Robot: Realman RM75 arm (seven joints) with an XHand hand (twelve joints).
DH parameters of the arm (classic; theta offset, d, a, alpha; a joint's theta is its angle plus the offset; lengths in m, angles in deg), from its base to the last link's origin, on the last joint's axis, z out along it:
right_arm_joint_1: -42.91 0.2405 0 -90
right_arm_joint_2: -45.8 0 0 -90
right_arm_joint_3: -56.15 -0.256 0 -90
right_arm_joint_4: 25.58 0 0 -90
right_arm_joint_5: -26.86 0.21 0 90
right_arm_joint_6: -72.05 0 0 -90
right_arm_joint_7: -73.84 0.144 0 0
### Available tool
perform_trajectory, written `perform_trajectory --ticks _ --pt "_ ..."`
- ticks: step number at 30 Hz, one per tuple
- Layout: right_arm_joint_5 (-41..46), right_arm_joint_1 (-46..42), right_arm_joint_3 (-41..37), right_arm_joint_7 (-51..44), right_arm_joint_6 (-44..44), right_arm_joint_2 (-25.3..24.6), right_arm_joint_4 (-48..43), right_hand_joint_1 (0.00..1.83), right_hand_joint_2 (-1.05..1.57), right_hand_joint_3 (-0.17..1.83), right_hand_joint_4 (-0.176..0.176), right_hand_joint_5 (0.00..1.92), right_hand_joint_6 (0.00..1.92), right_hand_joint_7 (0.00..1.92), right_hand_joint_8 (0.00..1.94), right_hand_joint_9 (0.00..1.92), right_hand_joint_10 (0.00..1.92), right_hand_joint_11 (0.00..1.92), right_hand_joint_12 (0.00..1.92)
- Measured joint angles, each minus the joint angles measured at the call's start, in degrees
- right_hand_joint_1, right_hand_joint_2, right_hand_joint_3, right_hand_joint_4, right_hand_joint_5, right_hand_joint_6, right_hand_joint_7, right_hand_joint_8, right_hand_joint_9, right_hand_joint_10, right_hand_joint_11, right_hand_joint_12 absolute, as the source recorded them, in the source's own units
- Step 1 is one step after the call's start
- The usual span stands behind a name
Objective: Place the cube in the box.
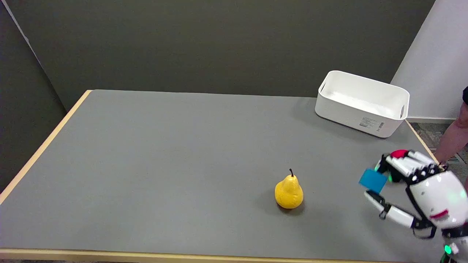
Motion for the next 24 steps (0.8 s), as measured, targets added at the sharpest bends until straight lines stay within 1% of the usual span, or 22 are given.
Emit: perform_trajectory --ticks 5,9,12,19,22,24 --pt "0.84 -0.28 -3.99 -1.25 2.95 2.9 -3.51 0.96 0.94 0.7 0.025 0.74 1.56 0.89 1.81 0.89 1.92 0.63 1.92" --pt "1.24 0.85 -7.87 -1.94 6.53 4.55 -5.46 0.95 0.95 0.69 0.047 0.73 1.57 0.88 1.82 0.89 1.92 0.59 1.92" --pt "1.26 2.74 -10.38 -2.29 9.17 5.35 -6.37 0.95 0.95 0.69 0.049 0.73 1.57 0.88 1.83 0.89 1.92 0.57 1.92" --pt "0.68 10.08 -15.21 -2.44 16.63 6.74 -7.15 0.93 0.97 0.67 0.065 0.71 1.58 0.87 1.83 0.9 1.92 0.49 1.92" --pt "0.09 14.46 -16.63 -2.03 20.58 7.12 -6.75 0.92 0.98 0.65 0.068 0.7 1.59 0.85 1.83 0.89 1.92 0.43 1.92" --pt "-0.34 17.84 -17.34 -1.64 23.53 7.28 -6.12 0.92 0.99 0.64 0.071 0.7 1.59 0.85 1.83 0.88 1.92 0.42 1.92"
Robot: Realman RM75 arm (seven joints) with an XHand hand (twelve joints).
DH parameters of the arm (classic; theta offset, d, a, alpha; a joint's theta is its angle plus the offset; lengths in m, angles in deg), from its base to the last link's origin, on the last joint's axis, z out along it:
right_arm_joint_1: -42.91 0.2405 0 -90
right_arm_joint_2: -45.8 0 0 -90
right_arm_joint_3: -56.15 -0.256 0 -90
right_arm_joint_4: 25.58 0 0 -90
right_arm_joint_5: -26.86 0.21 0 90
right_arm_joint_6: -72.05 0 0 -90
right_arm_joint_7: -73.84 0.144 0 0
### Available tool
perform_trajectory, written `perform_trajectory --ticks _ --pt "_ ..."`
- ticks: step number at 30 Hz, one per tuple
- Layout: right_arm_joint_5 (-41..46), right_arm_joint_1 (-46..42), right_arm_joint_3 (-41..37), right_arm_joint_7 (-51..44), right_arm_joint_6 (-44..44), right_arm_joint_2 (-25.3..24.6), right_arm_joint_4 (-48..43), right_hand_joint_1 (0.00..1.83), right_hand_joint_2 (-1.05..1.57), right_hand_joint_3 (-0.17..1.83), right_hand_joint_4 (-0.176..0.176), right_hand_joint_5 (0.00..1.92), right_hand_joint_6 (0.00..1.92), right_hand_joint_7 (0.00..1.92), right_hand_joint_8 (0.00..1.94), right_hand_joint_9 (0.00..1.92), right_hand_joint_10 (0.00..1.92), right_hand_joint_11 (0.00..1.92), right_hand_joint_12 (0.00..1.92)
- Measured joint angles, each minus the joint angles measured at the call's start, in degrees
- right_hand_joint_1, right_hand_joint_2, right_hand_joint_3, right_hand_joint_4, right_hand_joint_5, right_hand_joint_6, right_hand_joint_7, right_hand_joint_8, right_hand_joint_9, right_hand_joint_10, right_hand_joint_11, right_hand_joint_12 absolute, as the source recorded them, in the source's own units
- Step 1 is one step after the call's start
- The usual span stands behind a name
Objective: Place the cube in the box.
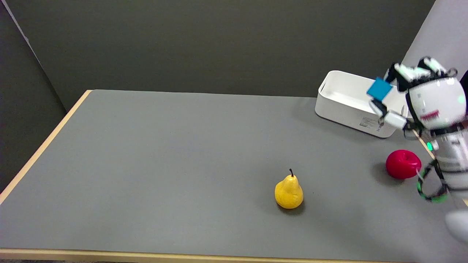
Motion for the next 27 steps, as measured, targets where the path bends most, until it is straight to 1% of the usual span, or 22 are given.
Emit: perform_trajectory --ticks 5,11,15,20,27 --pt "-1.24 9.36 -0.3 1.36 7.8 0.14 3.02 0.91 1.0 0.63 0.085 0.69 1.6 0.84 1.83 0.88 1.92 0.4 1.92" --pt "-2.54 22.12 3.06 3.31 17.37 0.03 9.62 0.9 1.0 0.63 0.097 0.68 1.61 0.82 1.83 0.86 1.92 0.38 1.9" --pt "-3.23 30.69 6.65 4.47 23.97 -0.65 15.87 0.9 1.01 0.61 0.086 0.68 1.61 0.81 1.83 0.86 1.92 0.37 1.87" --pt "-3.9 39.72 10.8 5.84 31.91 -1.84 23.48 0.9 1.02 0.61 0.084 0.67 1.61 0.81 1.82 0.85 1.92 0.37 1.87" --pt "-4.48 48.95 14.69 7.16 41.01 -3.79 33.31 0.89 1.02 0.6 0.085 0.67 1.62 0.79 1.82 0.83 1.92 0.36 1.84"
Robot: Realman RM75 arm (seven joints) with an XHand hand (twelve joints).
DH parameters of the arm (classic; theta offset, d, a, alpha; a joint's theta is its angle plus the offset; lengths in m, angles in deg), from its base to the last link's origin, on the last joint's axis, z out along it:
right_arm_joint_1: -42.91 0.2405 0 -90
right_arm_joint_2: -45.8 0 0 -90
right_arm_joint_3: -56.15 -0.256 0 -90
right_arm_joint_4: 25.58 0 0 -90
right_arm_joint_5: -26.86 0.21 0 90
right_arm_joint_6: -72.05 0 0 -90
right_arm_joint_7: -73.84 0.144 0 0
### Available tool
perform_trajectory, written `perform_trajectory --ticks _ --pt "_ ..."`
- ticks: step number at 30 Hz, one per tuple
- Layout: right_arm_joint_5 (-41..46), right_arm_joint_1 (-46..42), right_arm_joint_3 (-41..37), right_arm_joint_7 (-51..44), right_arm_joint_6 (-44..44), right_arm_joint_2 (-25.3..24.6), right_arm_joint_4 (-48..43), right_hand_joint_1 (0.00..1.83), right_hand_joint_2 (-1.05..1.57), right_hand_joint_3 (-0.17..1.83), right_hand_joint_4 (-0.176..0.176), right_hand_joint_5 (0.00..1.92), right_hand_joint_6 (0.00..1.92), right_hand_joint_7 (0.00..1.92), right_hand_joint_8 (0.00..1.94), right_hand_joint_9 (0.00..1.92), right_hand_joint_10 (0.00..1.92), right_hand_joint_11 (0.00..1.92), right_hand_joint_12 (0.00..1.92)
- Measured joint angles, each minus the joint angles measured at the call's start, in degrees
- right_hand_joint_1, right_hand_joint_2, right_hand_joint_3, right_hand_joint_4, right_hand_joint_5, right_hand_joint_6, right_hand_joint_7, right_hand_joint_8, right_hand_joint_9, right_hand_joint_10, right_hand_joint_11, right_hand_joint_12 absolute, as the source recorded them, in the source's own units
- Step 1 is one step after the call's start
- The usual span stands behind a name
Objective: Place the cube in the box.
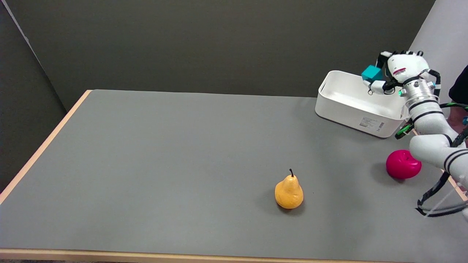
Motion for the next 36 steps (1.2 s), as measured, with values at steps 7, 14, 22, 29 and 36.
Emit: perform_trajectory --ticks 7,14,22,29,36 --pt "-0.1 5.11 2.12 0.9 6.23 -1.4 6.56 0.71 0.78 0.9 0.111 0.48 1.12 0.64 1.19 0.64 1.66 0.31 1.65" --pt "1.44 5.34 1.46 2.27 9.53 -1.76 6.41 0.23 0.57 0.95 0.109 0.04 0.27 0.0 0.0 0.0 0.28 0.01 1.06" --pt "3.25 2.12 -0.75 3.98 10.37 -1.42 1.16 0.21 0.55 0.93 0.106 0.02 0.24 0.0 0.0 0.0 0.21 0.0 1.03" --pt "4.17 -2.67 -2.83 4.9 7.89 -0.54 -6.56 0.25 0.59 0.93 0.091 0.01 0.17 0.0 0.0 0.0 0.01 0.0 0.76" --pt "4.46 -11.22 -6.36 5.45 2.84 0.41 -20.74 0.17 0.59 0.99 0.1 0.06 0.34 0.05 0.11 0.03 0.45 0.0 1.0"
